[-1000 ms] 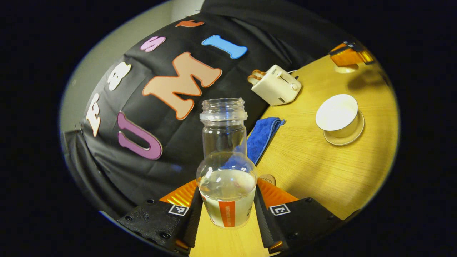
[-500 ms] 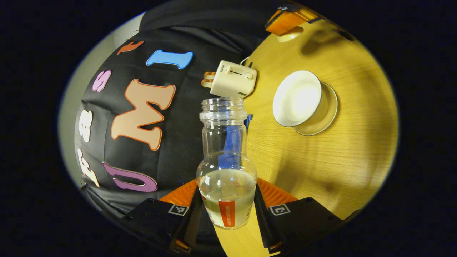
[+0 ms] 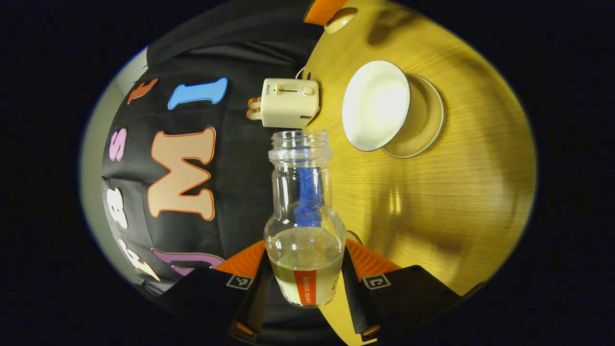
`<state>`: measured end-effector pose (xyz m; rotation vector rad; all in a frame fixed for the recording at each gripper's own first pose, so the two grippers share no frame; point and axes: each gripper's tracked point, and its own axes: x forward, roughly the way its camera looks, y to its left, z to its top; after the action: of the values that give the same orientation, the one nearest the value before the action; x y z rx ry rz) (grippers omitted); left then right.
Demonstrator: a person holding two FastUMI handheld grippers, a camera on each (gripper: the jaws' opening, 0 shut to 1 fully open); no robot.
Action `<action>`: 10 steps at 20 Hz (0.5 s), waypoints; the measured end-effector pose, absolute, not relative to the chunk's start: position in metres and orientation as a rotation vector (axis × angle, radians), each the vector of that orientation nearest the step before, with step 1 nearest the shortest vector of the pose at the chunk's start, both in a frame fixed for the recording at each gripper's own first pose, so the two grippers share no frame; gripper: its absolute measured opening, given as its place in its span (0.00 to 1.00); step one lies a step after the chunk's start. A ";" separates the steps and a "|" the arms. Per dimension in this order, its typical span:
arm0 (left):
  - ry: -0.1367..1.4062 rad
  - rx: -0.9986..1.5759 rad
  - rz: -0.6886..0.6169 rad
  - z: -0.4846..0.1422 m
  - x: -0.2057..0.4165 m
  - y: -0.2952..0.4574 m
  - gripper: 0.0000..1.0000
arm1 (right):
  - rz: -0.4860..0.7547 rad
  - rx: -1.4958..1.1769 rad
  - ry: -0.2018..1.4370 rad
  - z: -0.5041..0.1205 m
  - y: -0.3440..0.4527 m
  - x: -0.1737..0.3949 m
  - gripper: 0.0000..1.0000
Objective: Open the teacup lid with one hand, grasp the water bottle and pour water into the teacup with the other hand; after pouring, place the water bottle on the coaster and then close the teacup lid.
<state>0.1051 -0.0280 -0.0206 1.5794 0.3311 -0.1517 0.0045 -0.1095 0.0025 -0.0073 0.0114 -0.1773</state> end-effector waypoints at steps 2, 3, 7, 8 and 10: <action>0.336 1.604 -0.161 -0.021 0.104 -0.030 0.67 | -0.177 -0.007 0.011 0.002 -0.109 0.004 0.33; 0.336 1.624 -0.167 -0.021 0.104 -0.031 0.67 | -0.177 -0.007 0.011 0.002 -0.110 0.004 0.33; 0.353 1.672 -0.178 -0.021 0.105 -0.027 0.67 | -0.177 -0.007 0.011 0.002 -0.110 0.004 0.33; 0.350 1.689 -0.178 -0.020 0.105 -0.028 0.67 | -0.177 -0.007 0.011 0.003 -0.110 0.004 0.33; 0.343 1.720 -0.176 -0.019 0.105 -0.028 0.67 | -0.177 -0.008 0.011 0.003 -0.110 0.004 0.33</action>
<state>0.1045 -0.0283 -0.0194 1.7203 0.3426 -0.1759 0.0040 -0.1095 0.0028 -0.0076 0.0113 -0.1775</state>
